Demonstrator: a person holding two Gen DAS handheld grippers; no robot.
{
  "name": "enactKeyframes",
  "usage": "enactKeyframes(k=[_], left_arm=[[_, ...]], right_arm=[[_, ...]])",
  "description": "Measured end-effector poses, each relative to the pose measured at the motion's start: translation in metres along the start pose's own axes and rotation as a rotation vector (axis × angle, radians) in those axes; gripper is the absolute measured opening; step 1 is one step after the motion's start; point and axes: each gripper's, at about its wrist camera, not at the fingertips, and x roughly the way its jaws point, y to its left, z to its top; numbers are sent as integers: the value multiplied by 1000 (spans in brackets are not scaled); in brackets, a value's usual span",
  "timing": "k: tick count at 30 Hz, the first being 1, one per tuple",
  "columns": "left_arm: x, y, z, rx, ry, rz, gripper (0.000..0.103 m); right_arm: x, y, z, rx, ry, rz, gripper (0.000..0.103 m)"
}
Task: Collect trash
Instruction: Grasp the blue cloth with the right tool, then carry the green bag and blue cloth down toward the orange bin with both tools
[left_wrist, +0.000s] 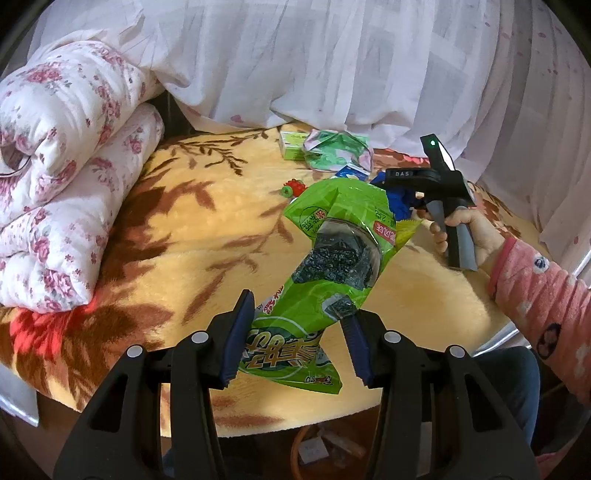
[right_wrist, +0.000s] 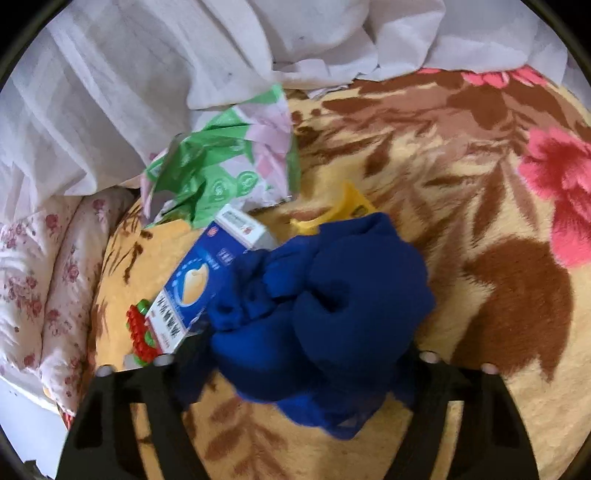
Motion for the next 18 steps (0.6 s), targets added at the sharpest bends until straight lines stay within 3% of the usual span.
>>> enactKeyframes(k=[7,18], left_arm=[[-7,-3,-3,2,-9,-3,46],[-28,-17,-21,10,-14,-11,46]], right_arm=[[-44,14,-23,-70,-32,24,69],[-165,61,-88,-257,-163,68,69]])
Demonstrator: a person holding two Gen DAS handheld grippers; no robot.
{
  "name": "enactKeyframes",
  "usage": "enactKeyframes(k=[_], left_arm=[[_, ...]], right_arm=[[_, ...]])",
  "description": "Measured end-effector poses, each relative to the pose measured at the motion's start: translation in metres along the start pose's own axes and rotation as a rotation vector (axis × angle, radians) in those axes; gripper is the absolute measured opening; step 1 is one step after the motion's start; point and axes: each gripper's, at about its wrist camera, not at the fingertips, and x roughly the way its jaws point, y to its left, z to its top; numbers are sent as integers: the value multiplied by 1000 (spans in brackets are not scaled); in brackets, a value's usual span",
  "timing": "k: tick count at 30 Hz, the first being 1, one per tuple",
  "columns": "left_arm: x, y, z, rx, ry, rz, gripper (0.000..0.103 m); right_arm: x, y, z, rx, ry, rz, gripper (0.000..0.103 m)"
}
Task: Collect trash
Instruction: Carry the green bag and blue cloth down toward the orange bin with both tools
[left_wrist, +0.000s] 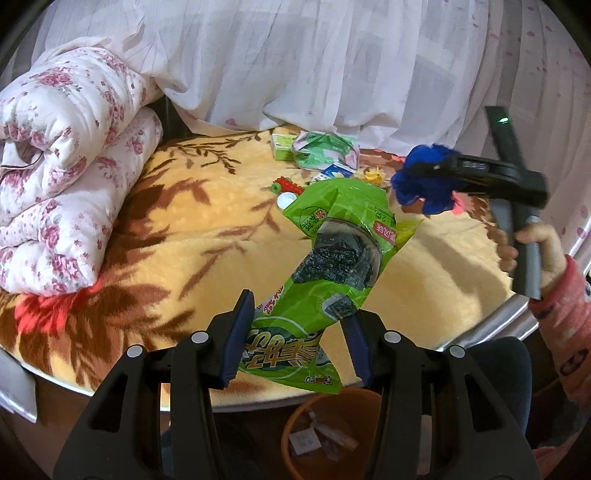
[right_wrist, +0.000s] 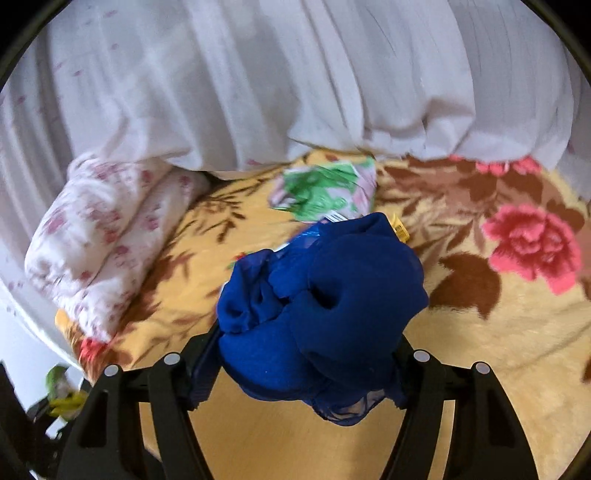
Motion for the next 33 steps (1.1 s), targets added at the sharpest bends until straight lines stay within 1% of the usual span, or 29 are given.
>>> enactKeyframes(k=[3,8,11,16,19,21,25,33], left_arm=[[-7,-5,-6,1,0,-1,46],[-19,-14,-20,2,7,-5,46],[-25,-20,-31,8,19,-4,46],[-28,-34,-54,23,60,-13,46],[-25,-42,-69,34,94,-17,46],[-23,-47,-82,39,120,-26,46],[-14,-53,-102,63,175,-21,46],[9,-52,-139,48,308,-76,46]], right_arm=[[-32,20,-18,-50,-26,-7,69],[-68,39,-51,-97,-37,11,69],[-85,49,-77,-124,-15,42,69],[-98,65,-117,-171,41,78,69],[-102,73,-141,-210,79,86,69],[-100,77,-156,-224,123,98,69],[-93,75,-178,-209,194,124,69],[-68,69,-213,-197,291,72,69]])
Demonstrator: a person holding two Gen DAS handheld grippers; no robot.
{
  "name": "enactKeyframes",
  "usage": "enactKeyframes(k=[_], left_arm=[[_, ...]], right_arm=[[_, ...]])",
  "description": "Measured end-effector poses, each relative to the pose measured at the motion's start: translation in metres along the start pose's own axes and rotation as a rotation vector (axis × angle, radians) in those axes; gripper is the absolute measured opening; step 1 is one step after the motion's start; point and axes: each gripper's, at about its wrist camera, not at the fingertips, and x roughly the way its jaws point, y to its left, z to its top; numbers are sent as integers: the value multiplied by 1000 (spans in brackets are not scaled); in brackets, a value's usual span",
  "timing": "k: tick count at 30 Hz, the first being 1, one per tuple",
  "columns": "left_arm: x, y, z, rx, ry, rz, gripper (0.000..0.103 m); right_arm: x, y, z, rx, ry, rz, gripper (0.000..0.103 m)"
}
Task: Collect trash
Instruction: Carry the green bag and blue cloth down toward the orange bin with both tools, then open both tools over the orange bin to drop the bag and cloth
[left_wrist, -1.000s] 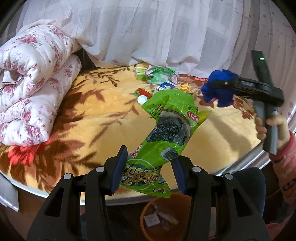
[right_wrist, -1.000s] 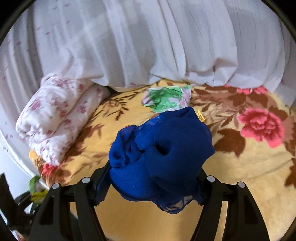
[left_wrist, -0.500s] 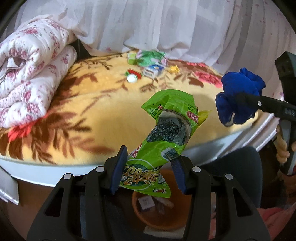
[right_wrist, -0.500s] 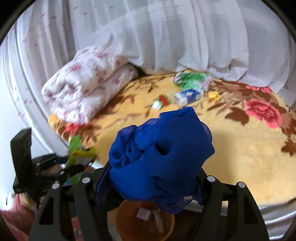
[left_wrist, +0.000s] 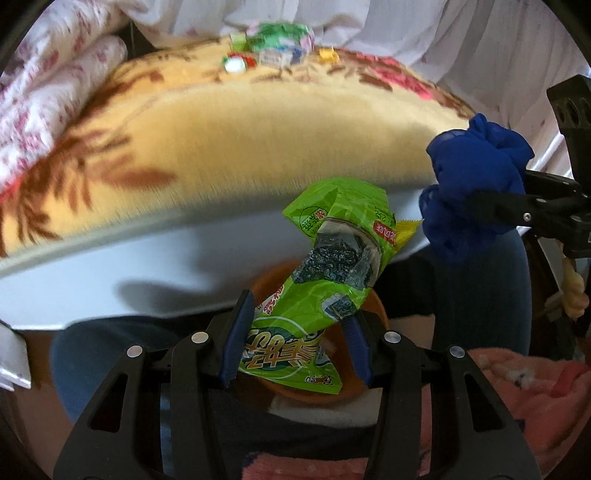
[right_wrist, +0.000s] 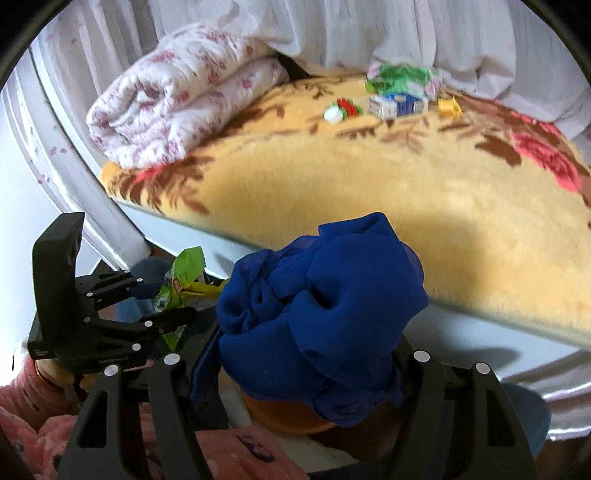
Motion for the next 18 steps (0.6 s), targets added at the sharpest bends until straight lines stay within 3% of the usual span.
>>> enactKeyframes(k=[9,18], left_arm=[[49,12,-17,-61,161,-44,46],[89,16,-29,-107,281,-29,47]], right_arm=[[40,3,-20,-9,96,-42,69],[73,4,-32,-15,185,-52,69]])
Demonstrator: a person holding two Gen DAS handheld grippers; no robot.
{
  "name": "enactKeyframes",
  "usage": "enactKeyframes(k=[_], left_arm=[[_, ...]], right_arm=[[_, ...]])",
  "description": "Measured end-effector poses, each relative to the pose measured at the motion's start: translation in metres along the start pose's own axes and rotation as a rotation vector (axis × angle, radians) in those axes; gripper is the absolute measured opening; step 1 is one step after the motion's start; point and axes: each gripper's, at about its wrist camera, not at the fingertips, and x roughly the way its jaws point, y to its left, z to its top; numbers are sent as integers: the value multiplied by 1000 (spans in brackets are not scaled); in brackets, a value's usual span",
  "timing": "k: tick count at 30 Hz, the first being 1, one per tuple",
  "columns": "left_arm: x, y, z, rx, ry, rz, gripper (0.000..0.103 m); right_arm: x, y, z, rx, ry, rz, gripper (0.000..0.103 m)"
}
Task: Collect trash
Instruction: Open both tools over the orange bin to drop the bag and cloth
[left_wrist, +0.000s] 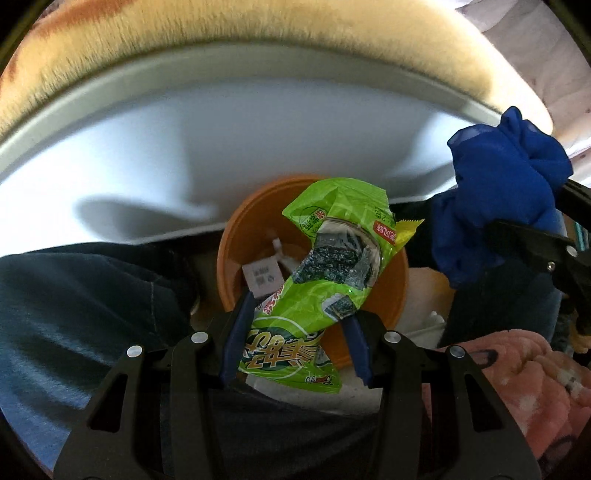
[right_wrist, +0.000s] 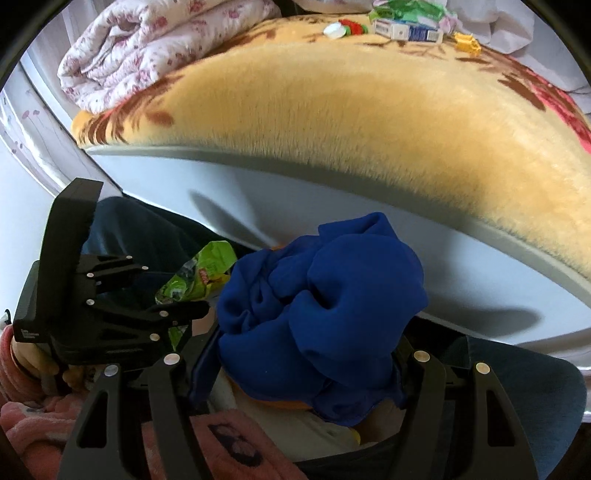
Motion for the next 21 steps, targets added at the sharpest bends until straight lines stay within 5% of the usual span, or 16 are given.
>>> enactKeyframes(k=[13,21], left_arm=[[5,7,4,-26,47,7,48],[5,5,5,-32,35,30,76]], right_arm=[[25,-1,3,-18,60,2,71],[26,-4,8,2,54,1,83]])
